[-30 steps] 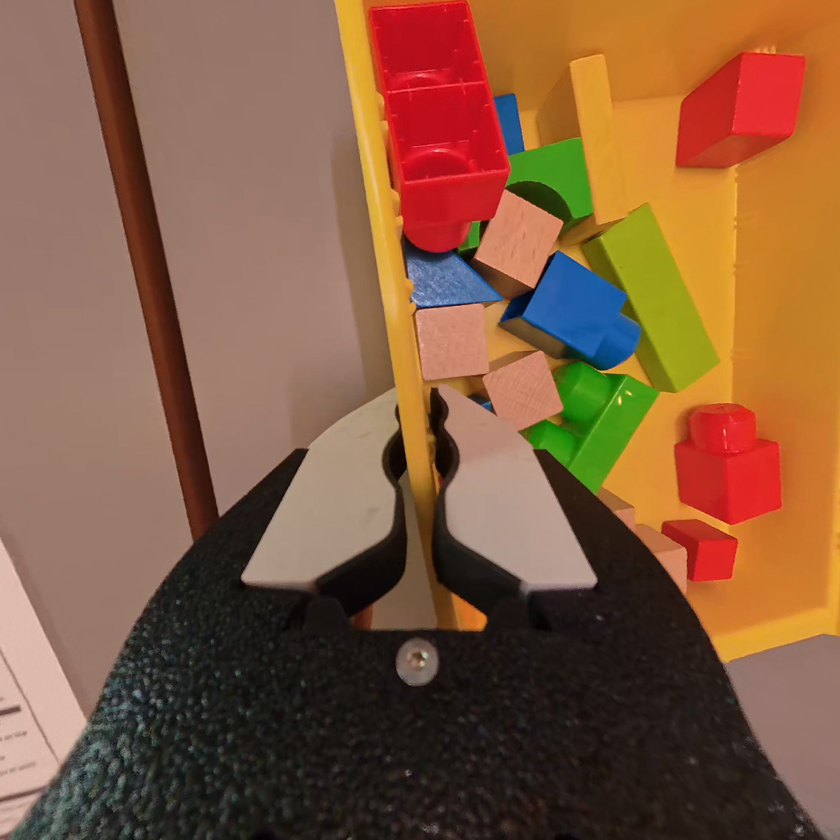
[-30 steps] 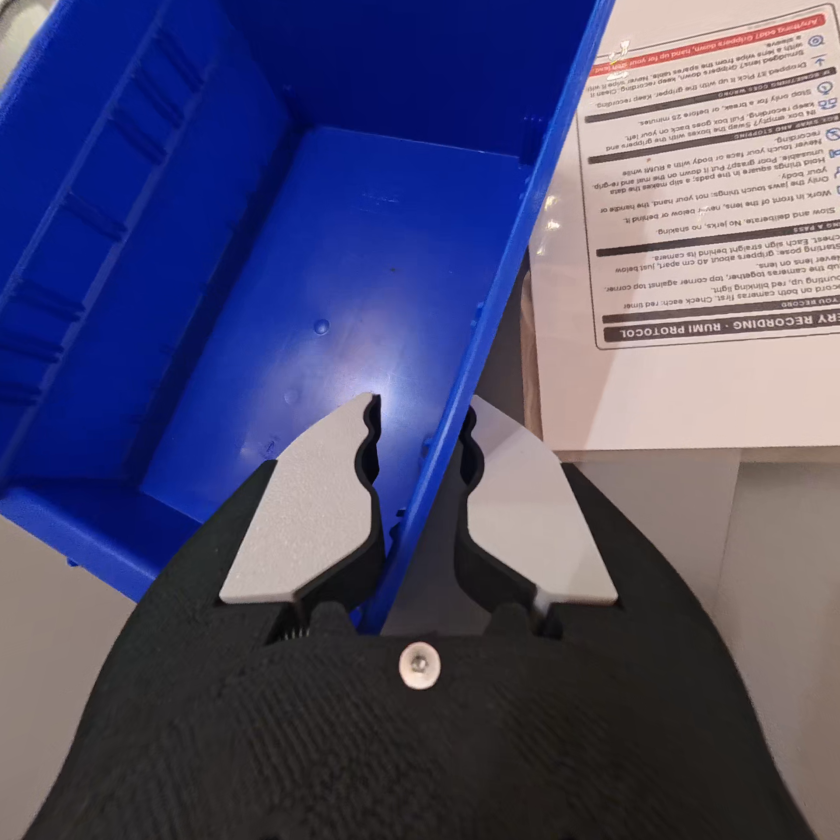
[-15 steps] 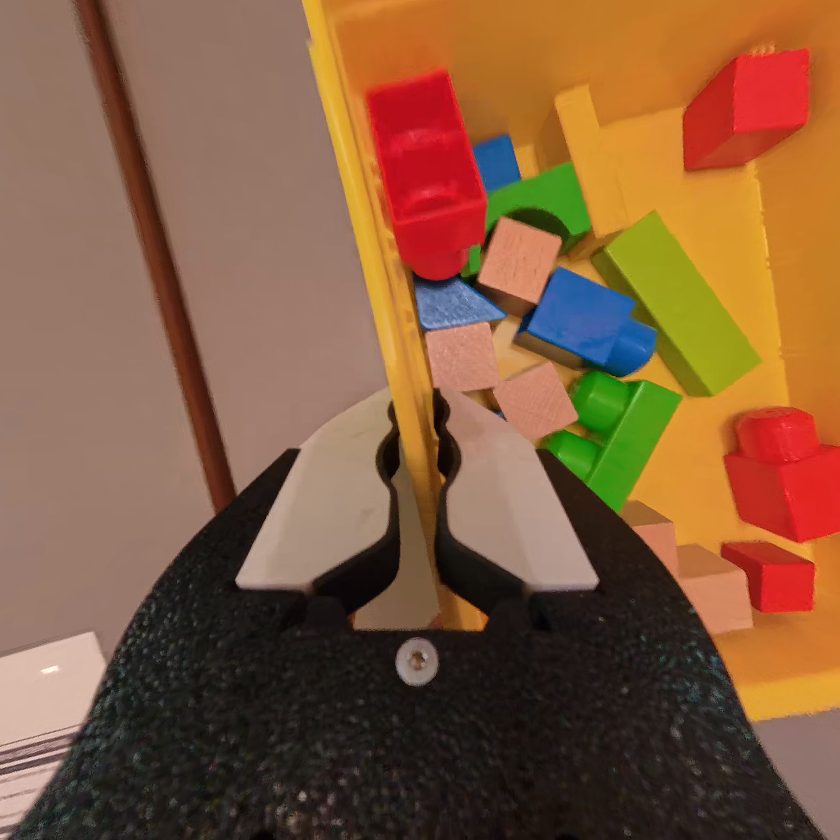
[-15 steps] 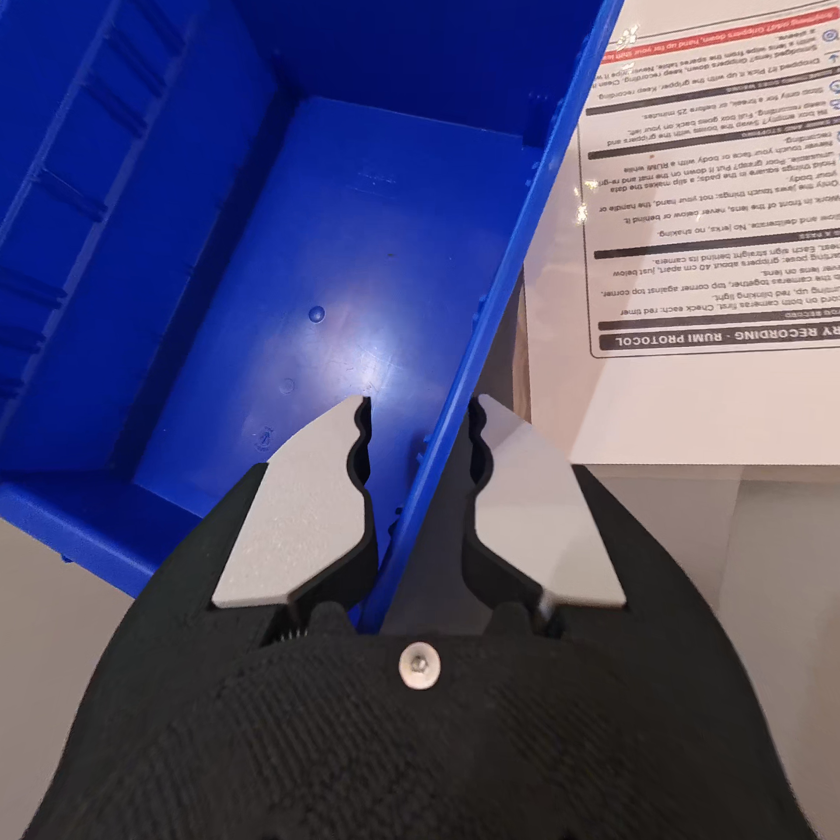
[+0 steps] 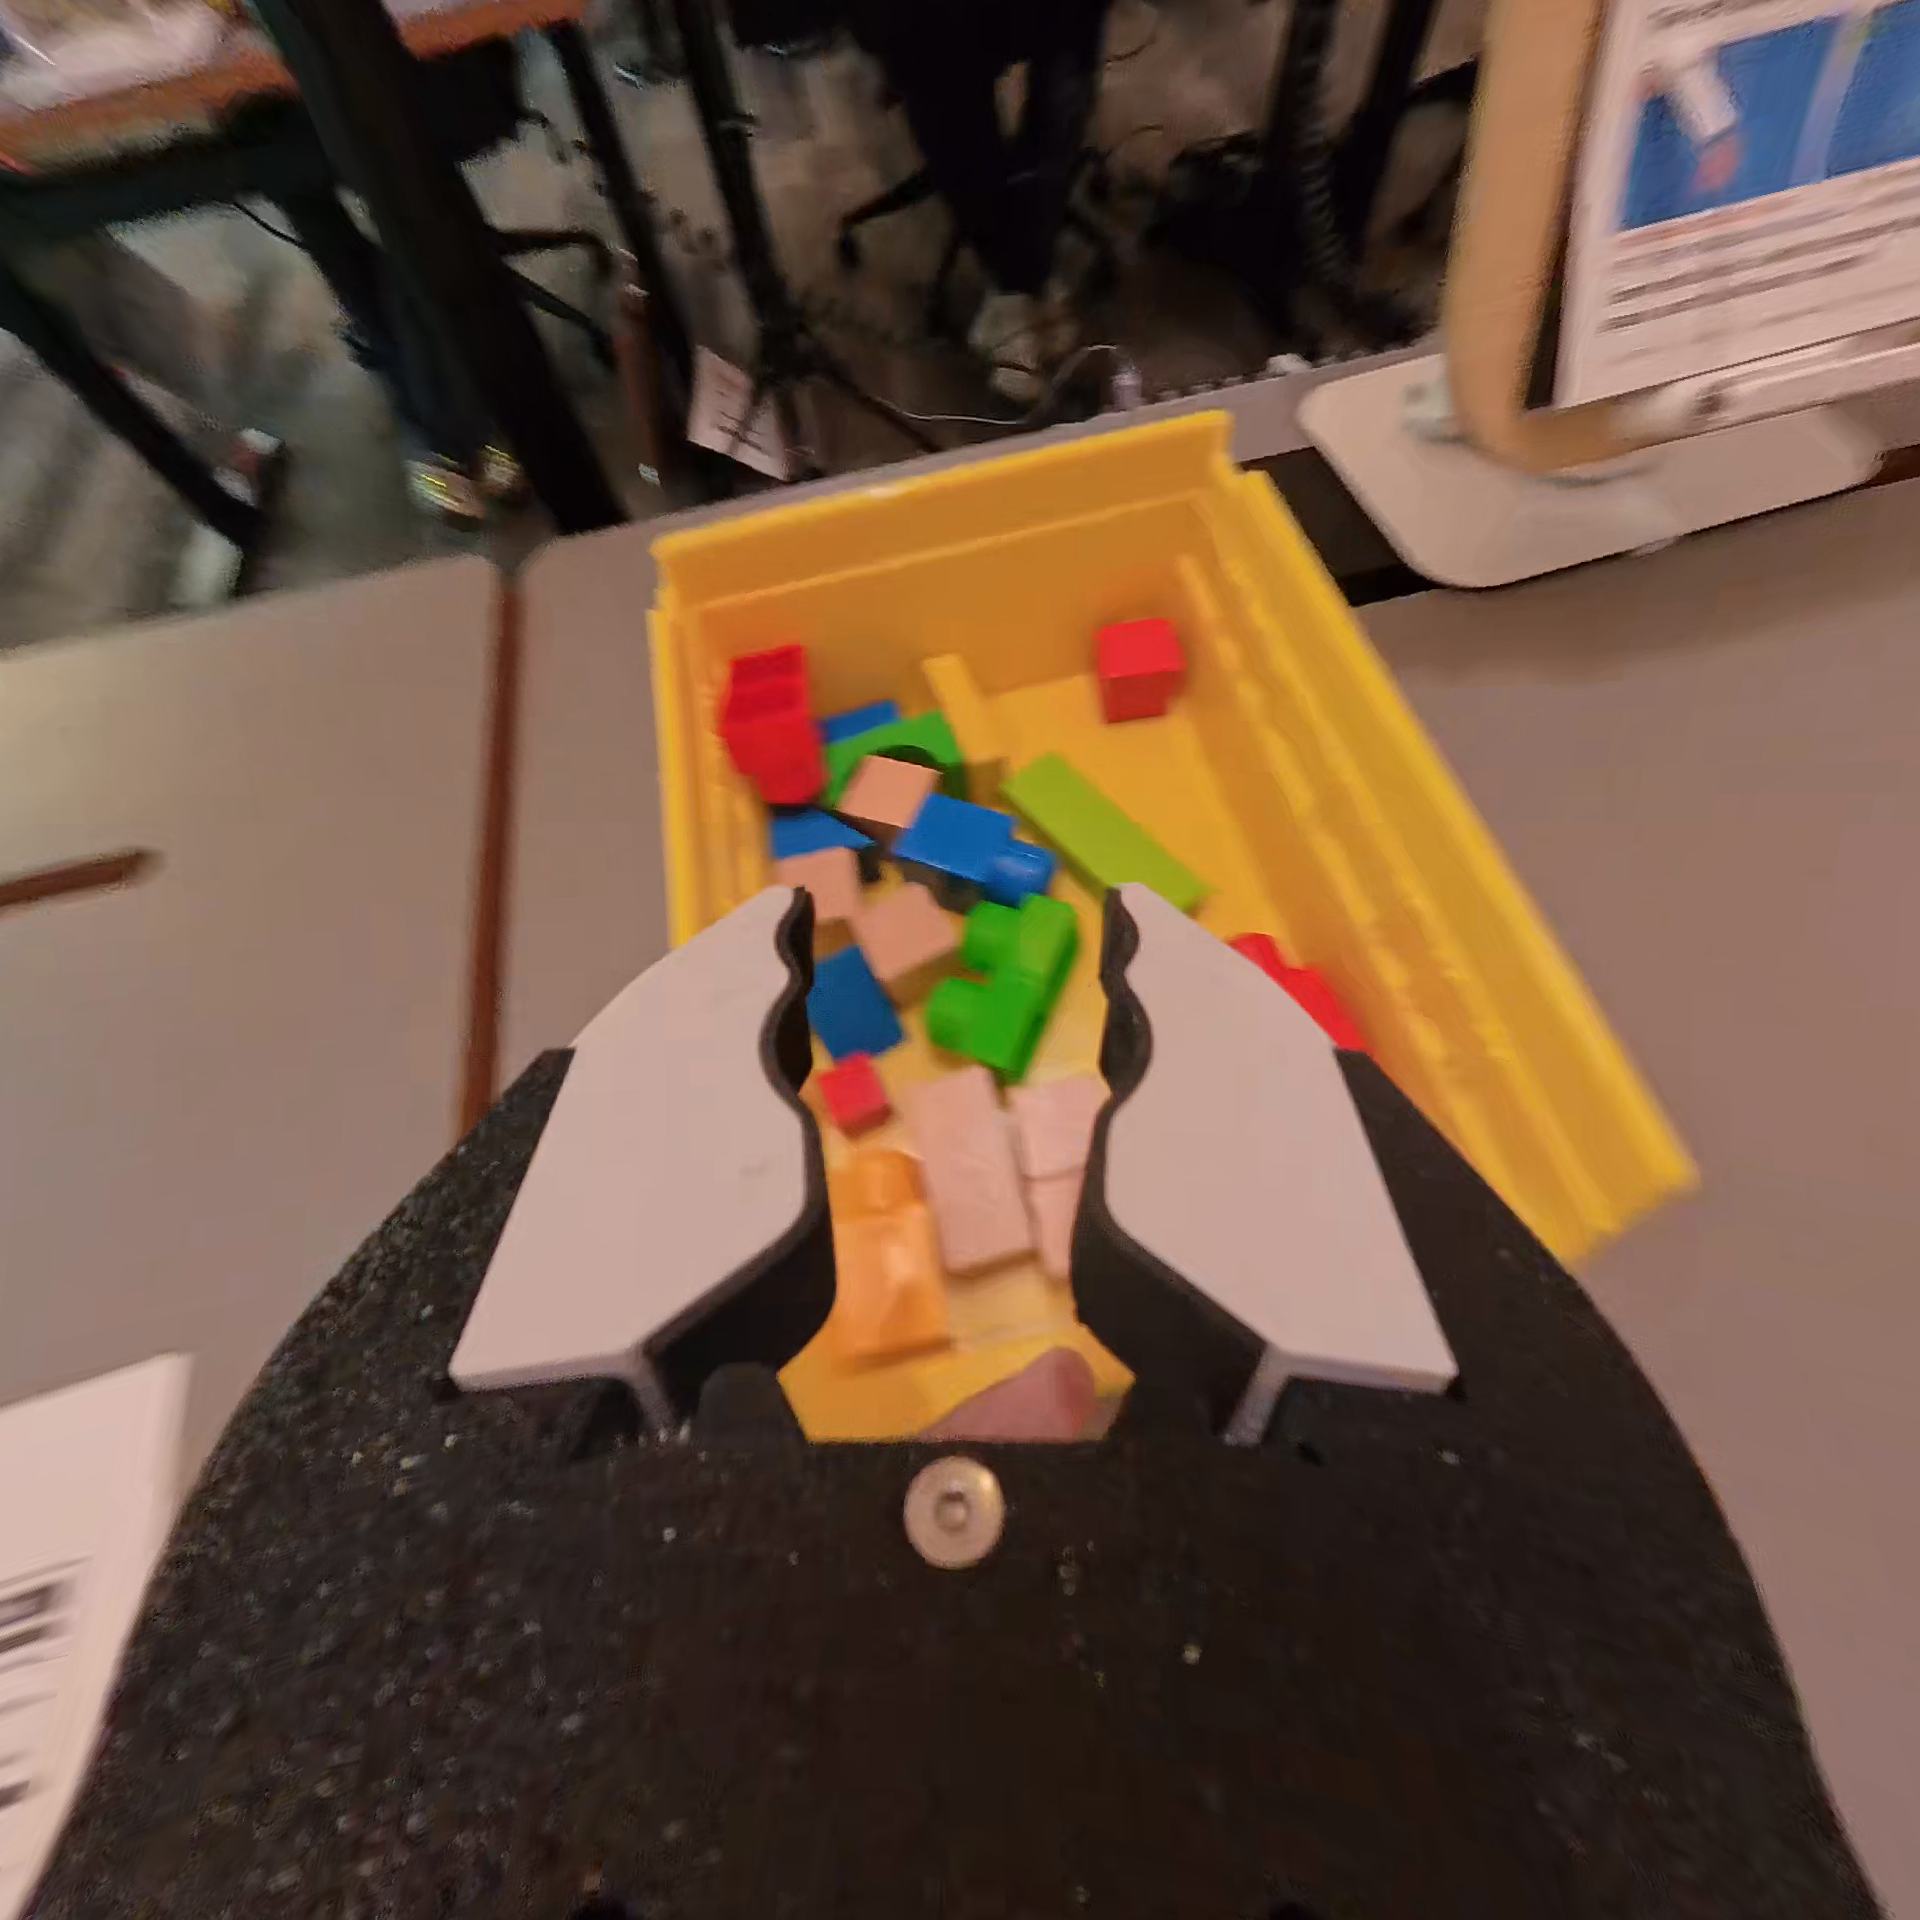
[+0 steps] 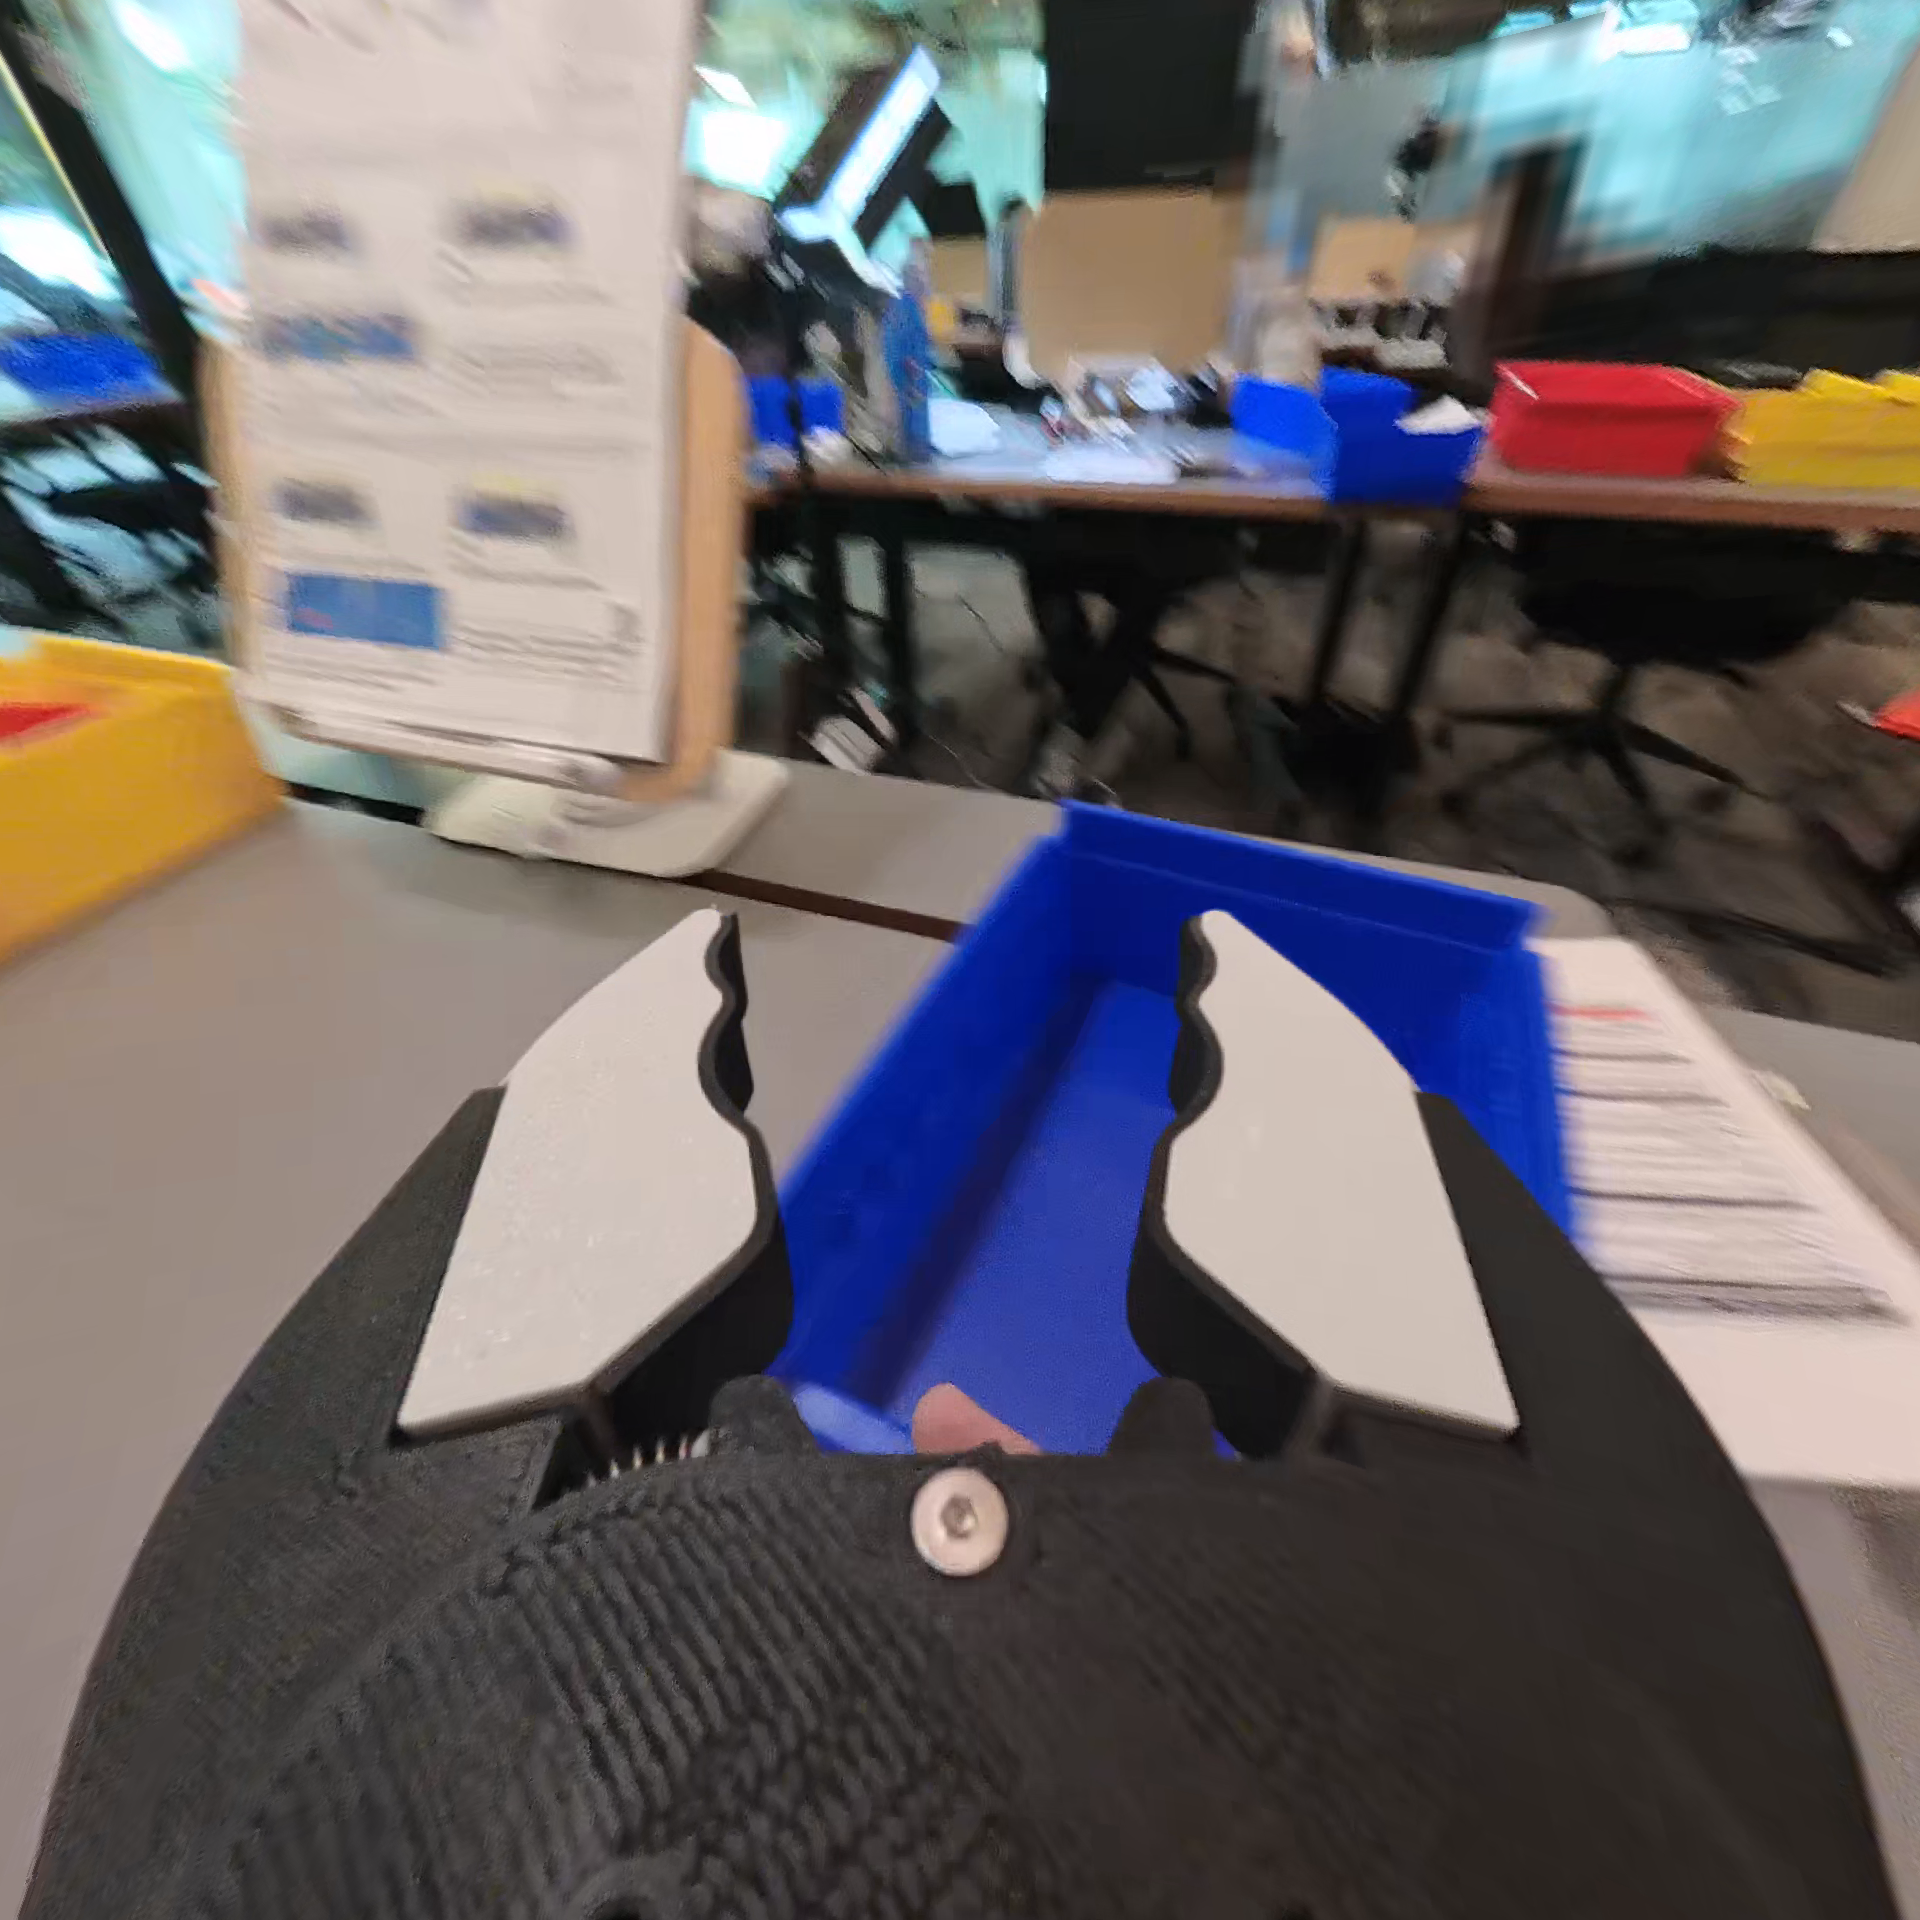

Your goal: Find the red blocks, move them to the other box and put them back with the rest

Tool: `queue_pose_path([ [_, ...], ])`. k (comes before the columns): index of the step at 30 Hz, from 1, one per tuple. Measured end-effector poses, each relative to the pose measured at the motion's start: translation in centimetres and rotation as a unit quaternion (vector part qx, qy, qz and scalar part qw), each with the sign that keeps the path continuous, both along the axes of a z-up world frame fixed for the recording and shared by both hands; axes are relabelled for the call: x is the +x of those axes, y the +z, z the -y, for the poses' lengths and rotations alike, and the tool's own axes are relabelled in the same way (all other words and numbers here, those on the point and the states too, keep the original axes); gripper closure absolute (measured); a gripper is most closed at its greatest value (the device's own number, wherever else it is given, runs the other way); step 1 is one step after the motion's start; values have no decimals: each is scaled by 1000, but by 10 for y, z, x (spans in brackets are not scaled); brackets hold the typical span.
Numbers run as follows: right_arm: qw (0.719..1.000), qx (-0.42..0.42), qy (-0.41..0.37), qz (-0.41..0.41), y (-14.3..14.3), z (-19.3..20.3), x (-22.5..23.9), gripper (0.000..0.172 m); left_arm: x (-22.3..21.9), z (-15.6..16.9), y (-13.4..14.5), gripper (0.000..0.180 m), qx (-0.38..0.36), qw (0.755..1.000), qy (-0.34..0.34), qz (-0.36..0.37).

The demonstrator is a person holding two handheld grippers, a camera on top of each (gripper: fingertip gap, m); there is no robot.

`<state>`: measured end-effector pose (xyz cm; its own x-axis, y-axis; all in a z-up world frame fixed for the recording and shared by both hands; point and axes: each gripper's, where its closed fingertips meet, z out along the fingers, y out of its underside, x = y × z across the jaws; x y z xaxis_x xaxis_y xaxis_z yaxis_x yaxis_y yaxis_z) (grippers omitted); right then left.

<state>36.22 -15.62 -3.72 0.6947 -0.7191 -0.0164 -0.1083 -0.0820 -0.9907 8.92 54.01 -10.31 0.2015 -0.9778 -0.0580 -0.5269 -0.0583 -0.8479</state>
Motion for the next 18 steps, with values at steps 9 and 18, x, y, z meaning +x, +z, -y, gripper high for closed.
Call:
queue_pose_path([
  [9, 994, 49, 95, 13, -42, -96, -121, 83, -24, 40, -38, 113, -199, 978, 5, -61],
  [18, 991, 81, 101, -34, -74, -100, -142, 90, -1, 81, -77, 115, -195, 959, -35, -204],
])
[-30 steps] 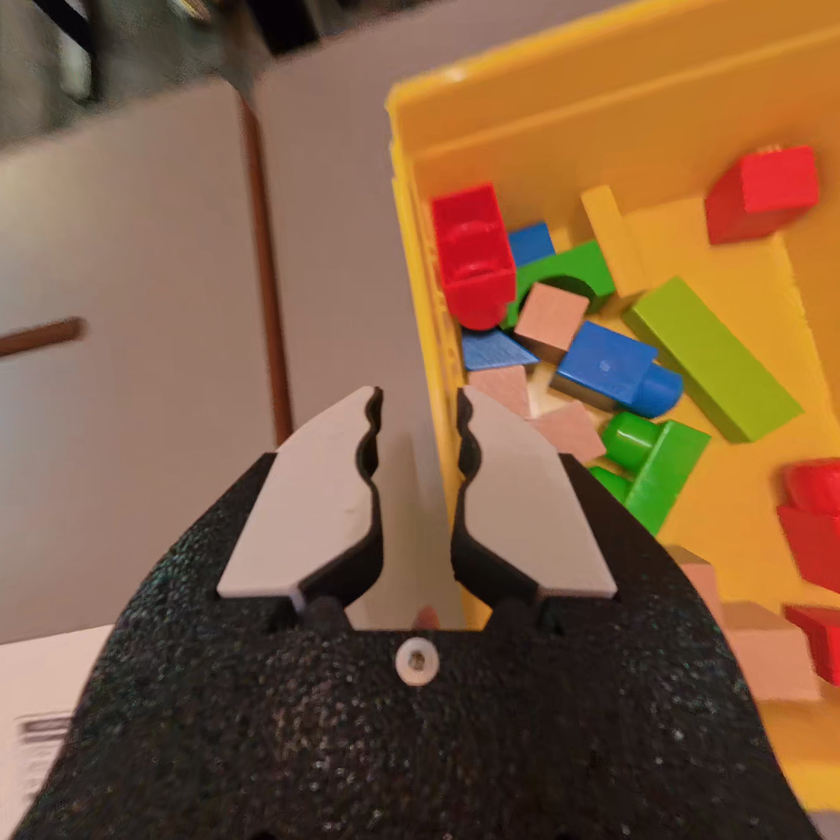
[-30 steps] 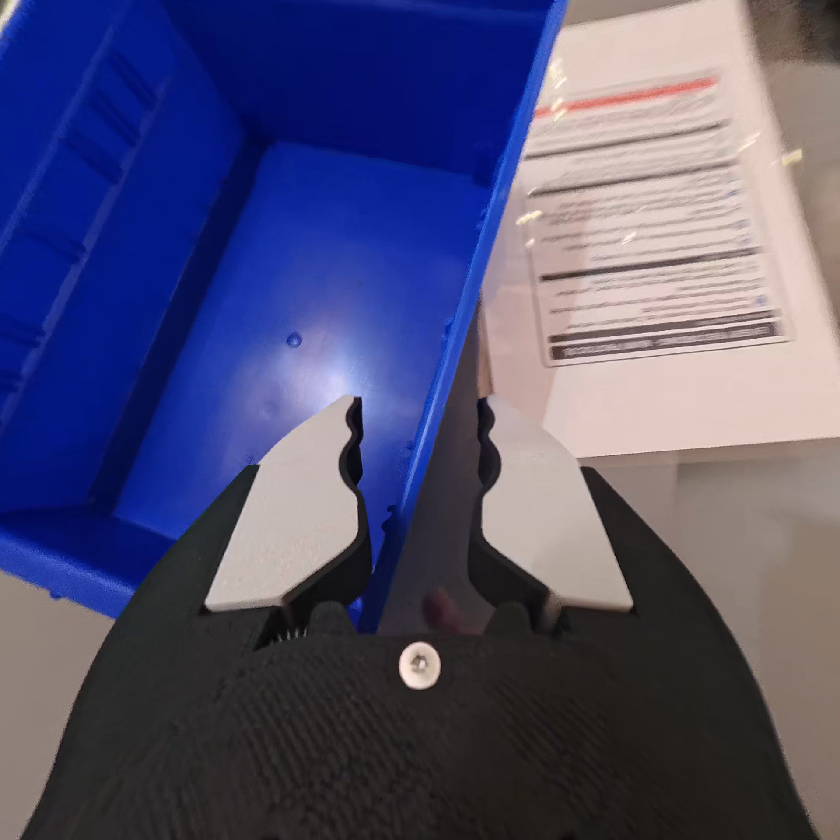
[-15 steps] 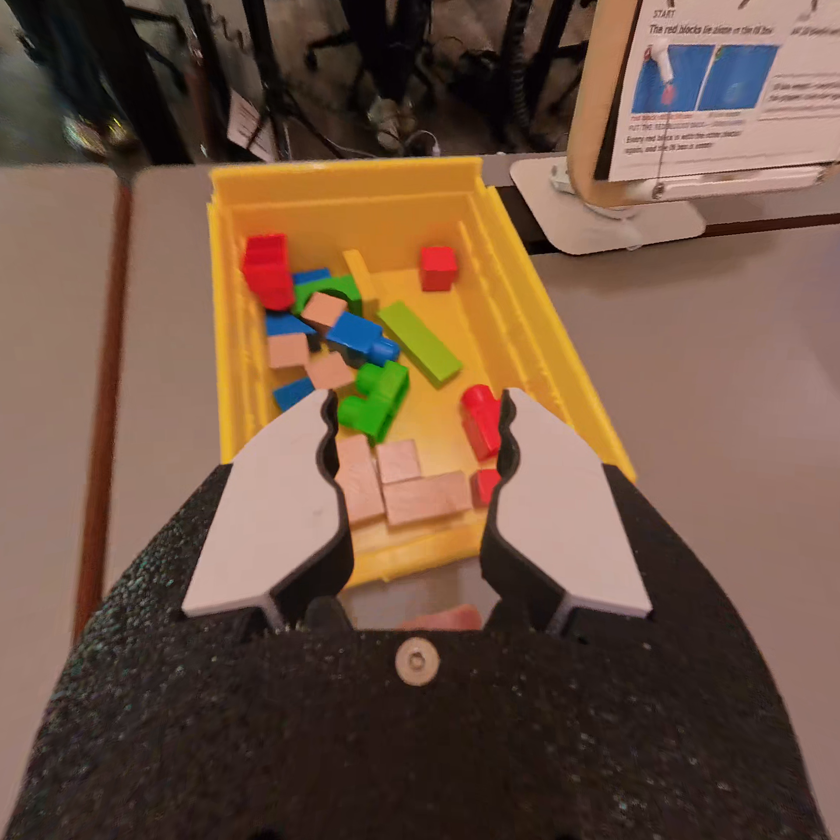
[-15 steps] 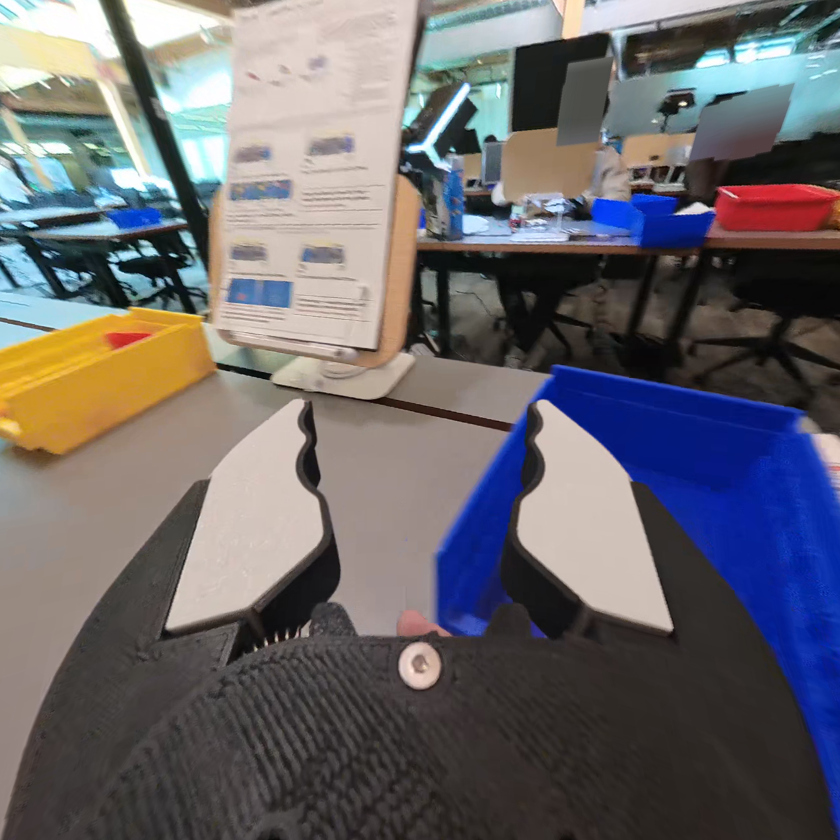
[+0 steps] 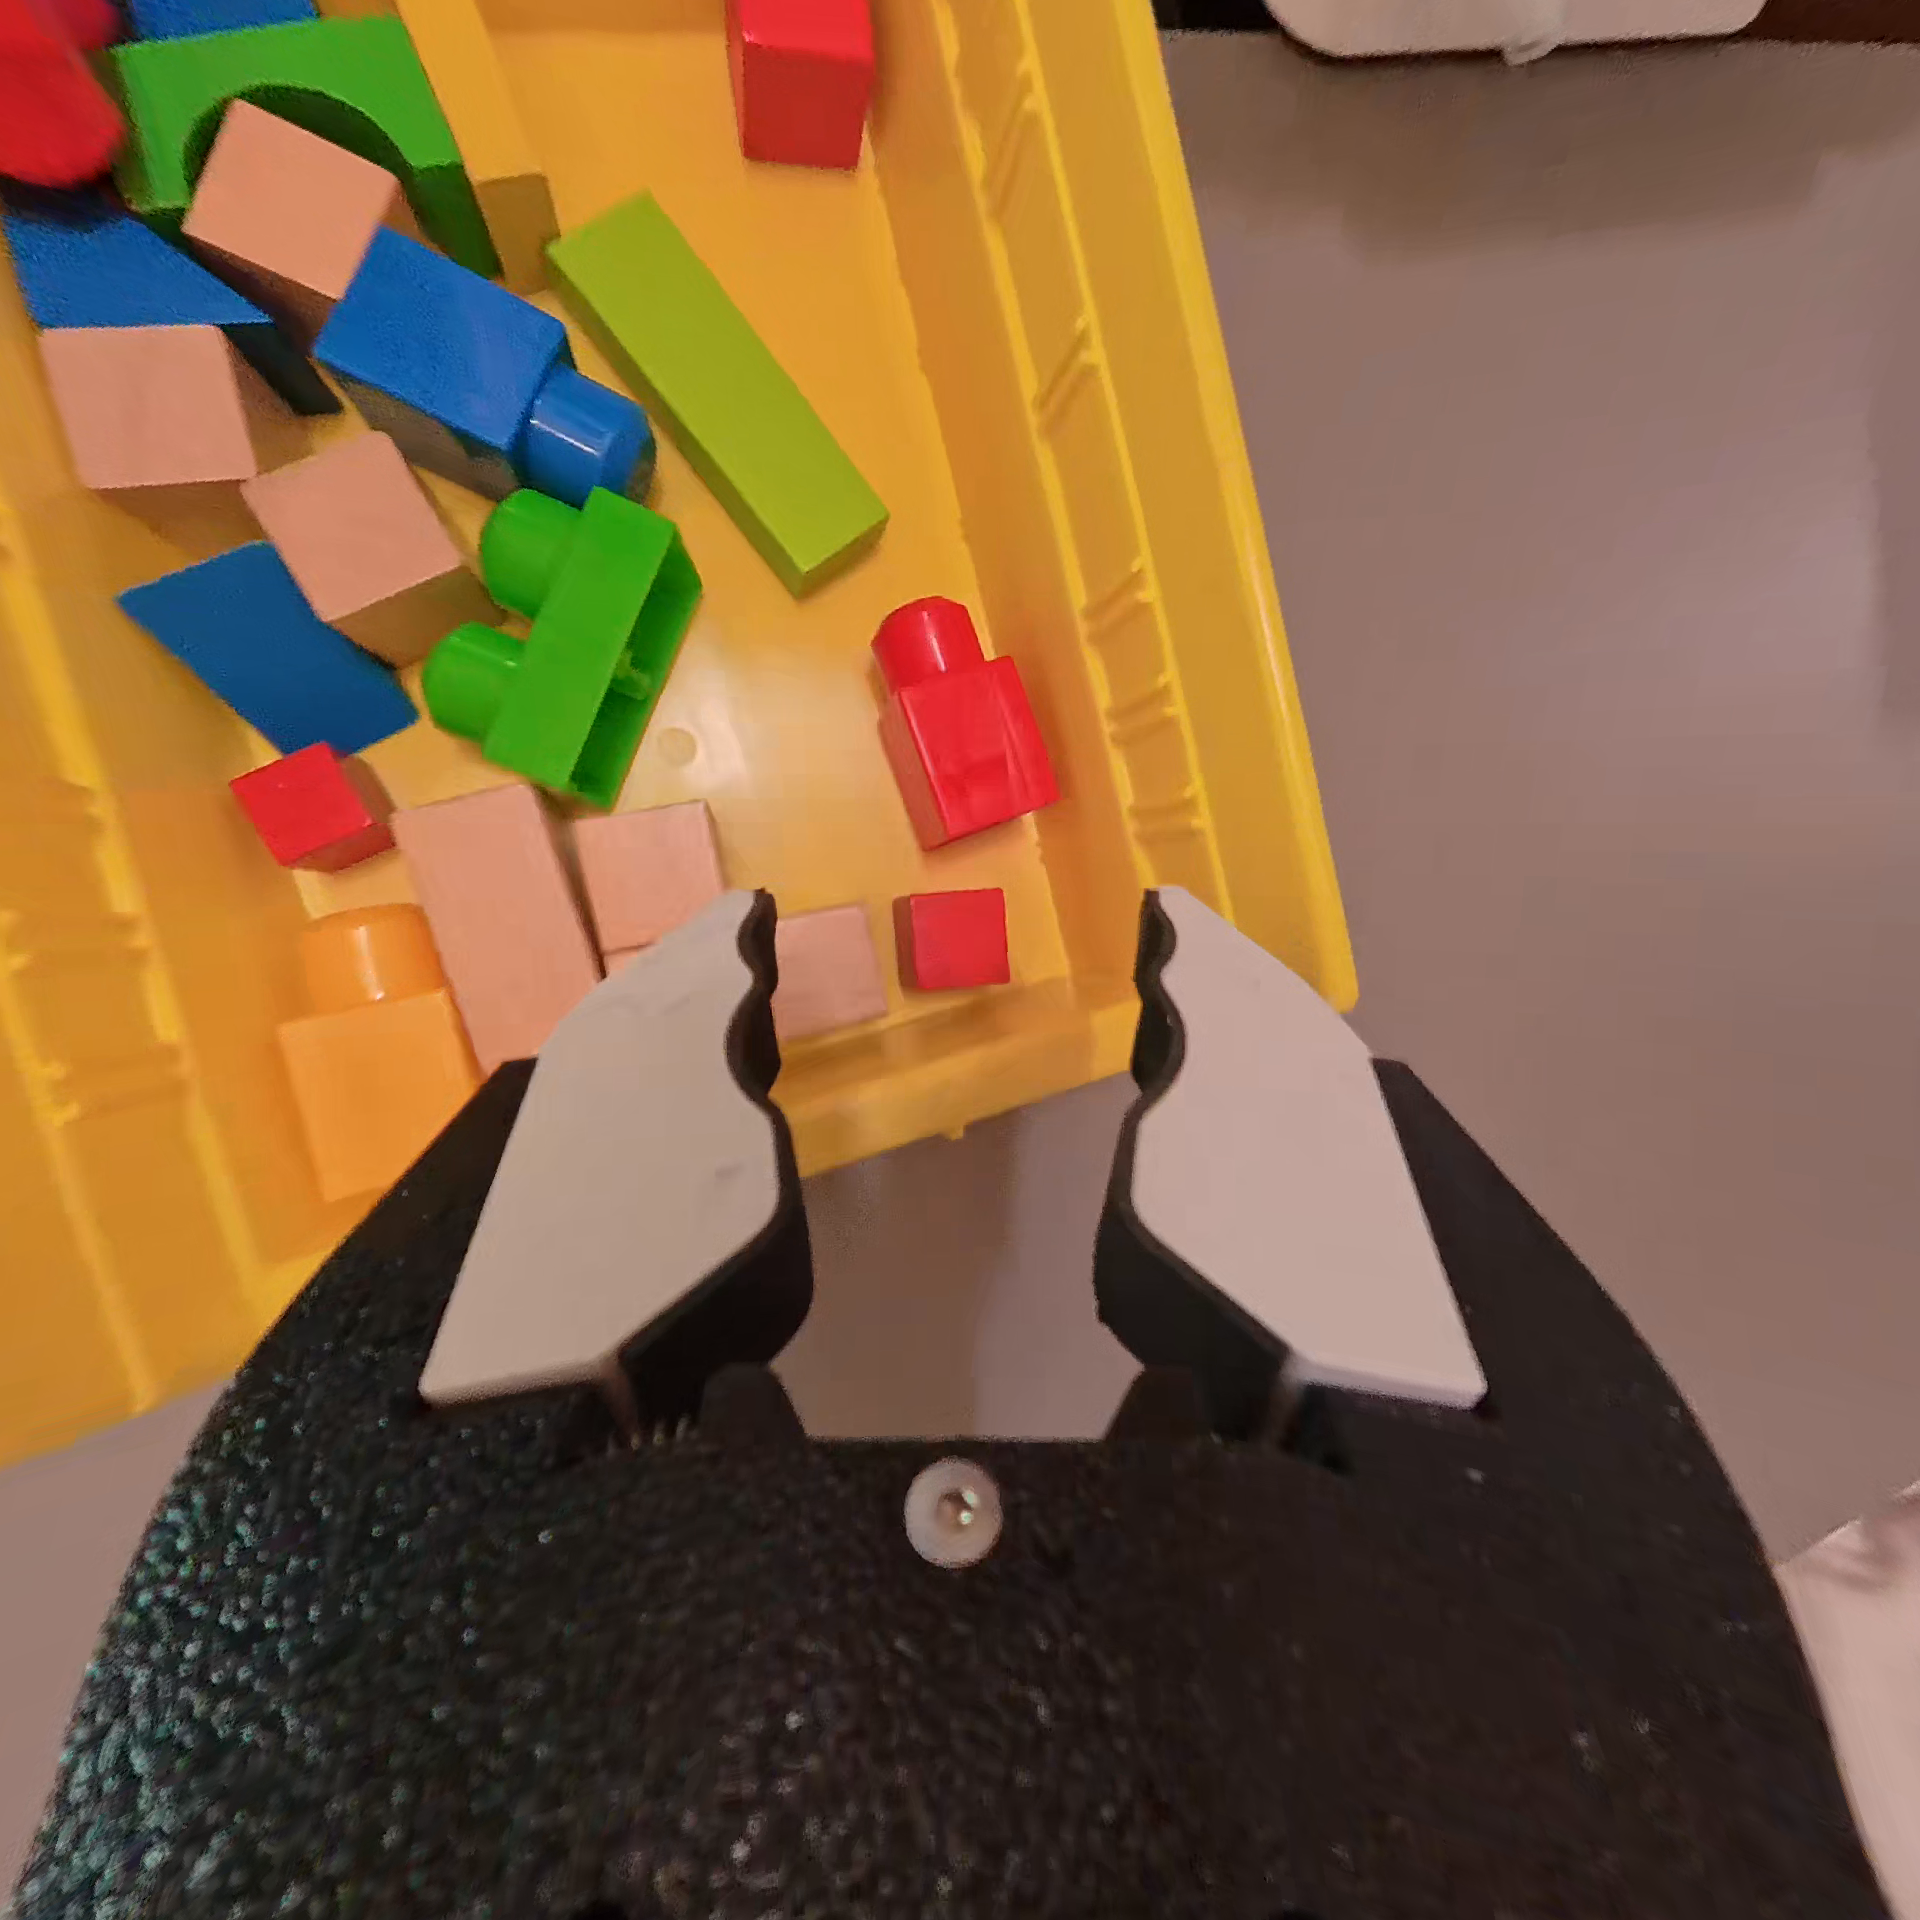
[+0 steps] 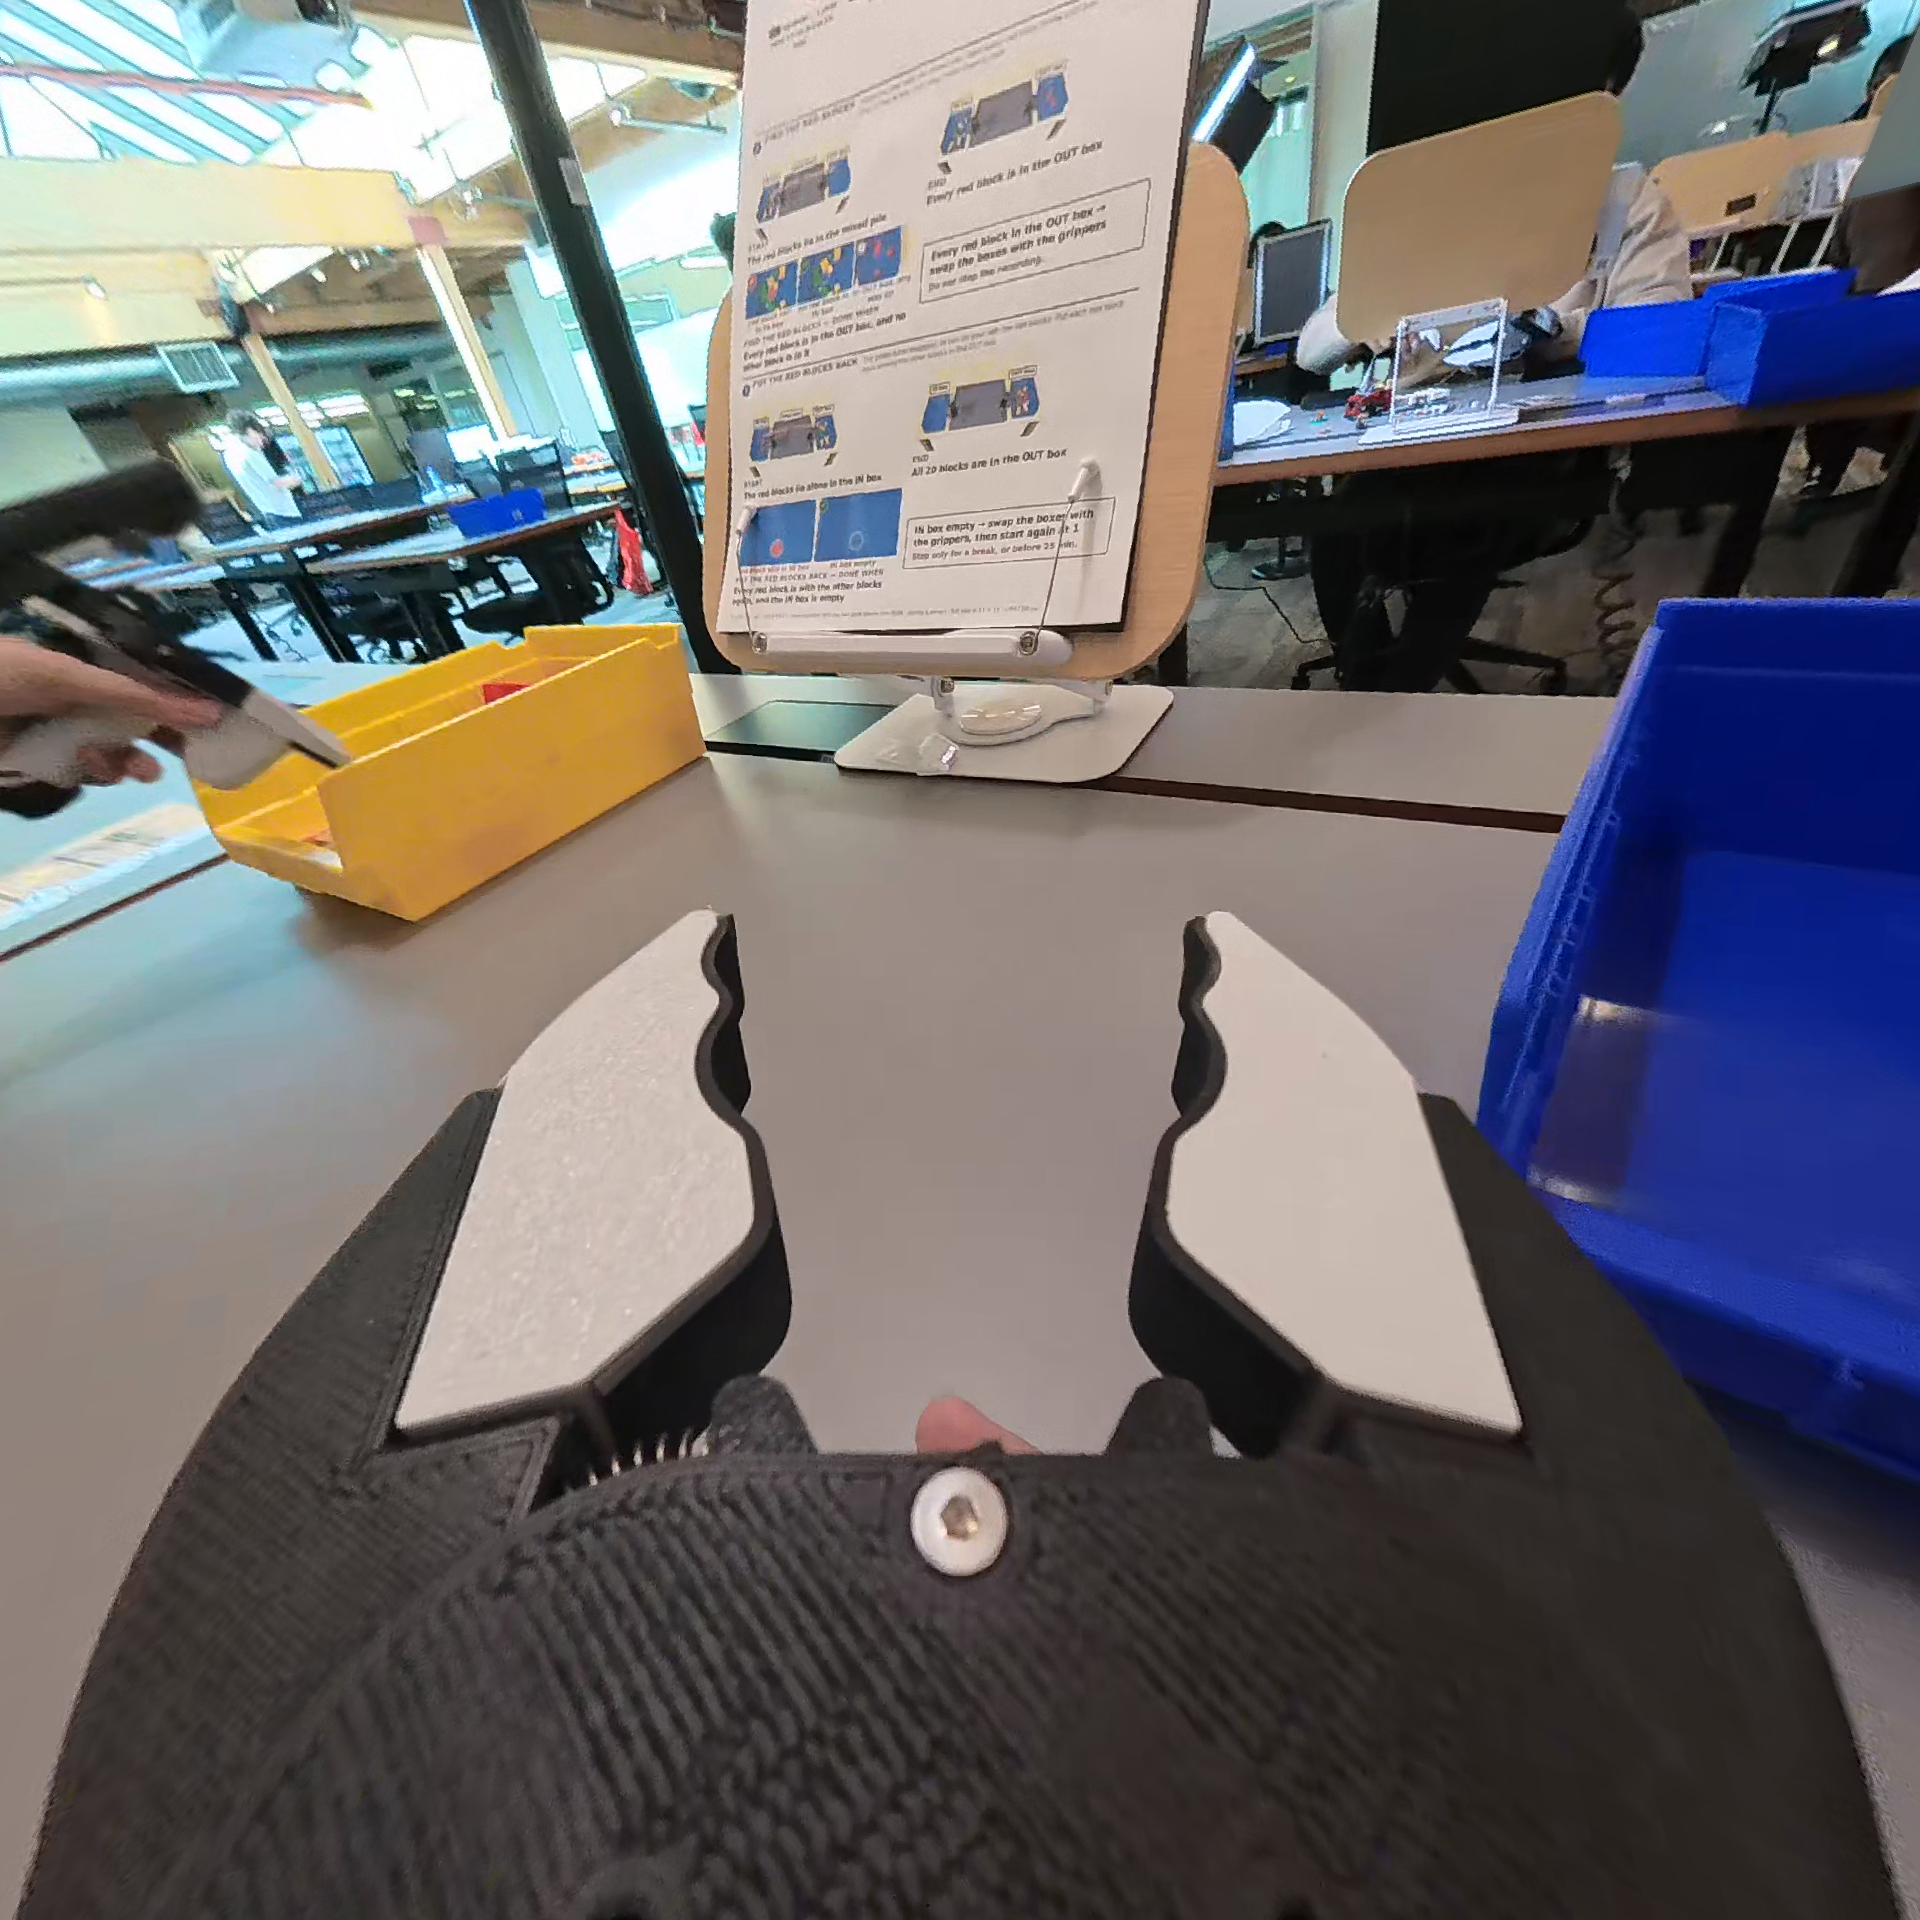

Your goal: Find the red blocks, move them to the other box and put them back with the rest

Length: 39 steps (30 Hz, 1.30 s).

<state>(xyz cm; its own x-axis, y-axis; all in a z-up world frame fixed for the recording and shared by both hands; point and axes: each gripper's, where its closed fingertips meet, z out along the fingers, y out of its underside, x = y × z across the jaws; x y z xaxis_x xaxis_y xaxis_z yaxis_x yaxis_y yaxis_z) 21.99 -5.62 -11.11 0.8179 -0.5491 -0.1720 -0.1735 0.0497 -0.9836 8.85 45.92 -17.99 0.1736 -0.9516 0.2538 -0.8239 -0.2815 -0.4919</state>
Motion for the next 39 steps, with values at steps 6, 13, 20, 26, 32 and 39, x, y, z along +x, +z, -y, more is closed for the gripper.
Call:
queue_pose_path([
  [6, 1000, -8, -7, 8, 6, 7, -3, 91, 30, 1, -37, 118, 14, 995, 4, -99],
  [13, 999, -37, -9, 21, -1, 16, -8, 90, 42, 5, -57, 138, -19, 991, 23, -131],
  [20, 1000, -28, 3, 8, -7, 9, -9, 91, 31, 0, -74, 142, -7, 986, 21, -163],
  [26, 999, -39, 11, 9, -9, 5, -12, 91, 28, -5, -73, 143, 31, 988, 2, -152],
  [32, 999, -50, 9, 20, -7, 4, -15, 93, 32, -20, -16, 143, 86, 995, 20, -47],
  [39, 997, -58, 48, 29, -5, -34, -20, 90, 27, 25, 85, 143, 94, 982, -17, 160],
])
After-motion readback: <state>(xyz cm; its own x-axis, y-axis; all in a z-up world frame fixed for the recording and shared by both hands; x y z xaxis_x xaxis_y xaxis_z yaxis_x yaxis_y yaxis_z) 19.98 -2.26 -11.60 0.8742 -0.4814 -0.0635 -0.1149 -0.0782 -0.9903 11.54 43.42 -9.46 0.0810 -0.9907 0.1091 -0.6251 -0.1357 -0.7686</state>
